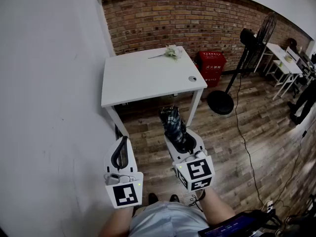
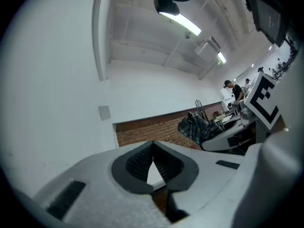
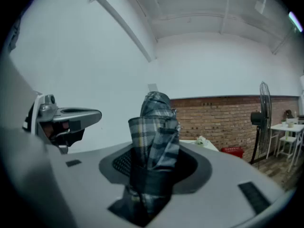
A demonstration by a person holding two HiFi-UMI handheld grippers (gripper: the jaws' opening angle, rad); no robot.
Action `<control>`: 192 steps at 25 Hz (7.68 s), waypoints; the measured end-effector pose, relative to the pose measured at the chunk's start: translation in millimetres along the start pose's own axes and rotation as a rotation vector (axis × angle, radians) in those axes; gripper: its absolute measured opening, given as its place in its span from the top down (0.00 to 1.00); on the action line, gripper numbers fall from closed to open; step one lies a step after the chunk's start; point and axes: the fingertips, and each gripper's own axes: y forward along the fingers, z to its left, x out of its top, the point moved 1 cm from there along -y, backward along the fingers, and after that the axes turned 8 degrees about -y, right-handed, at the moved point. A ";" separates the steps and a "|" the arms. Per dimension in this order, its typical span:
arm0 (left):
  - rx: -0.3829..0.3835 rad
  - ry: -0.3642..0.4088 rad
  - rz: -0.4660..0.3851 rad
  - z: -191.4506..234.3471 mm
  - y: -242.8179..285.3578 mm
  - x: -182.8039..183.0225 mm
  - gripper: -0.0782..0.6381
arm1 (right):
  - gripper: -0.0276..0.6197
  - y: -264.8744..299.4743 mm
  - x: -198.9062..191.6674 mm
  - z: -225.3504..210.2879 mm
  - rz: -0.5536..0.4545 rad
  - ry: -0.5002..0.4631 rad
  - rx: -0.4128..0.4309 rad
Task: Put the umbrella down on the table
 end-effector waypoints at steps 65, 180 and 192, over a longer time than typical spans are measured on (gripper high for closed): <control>-0.050 -0.014 -0.037 127.0 284.0 -60.9 0.88 | 0.65 275.7 -10.7 -105.5 0.036 0.000 -0.080; 0.156 -0.020 0.258 281.9 646.0 -215.6 0.88 | 0.65 691.8 -168.2 -262.4 0.340 0.056 0.125; 0.157 -0.009 0.279 285.7 652.0 -223.6 0.88 | 0.64 696.1 -197.8 -259.2 0.393 0.066 0.133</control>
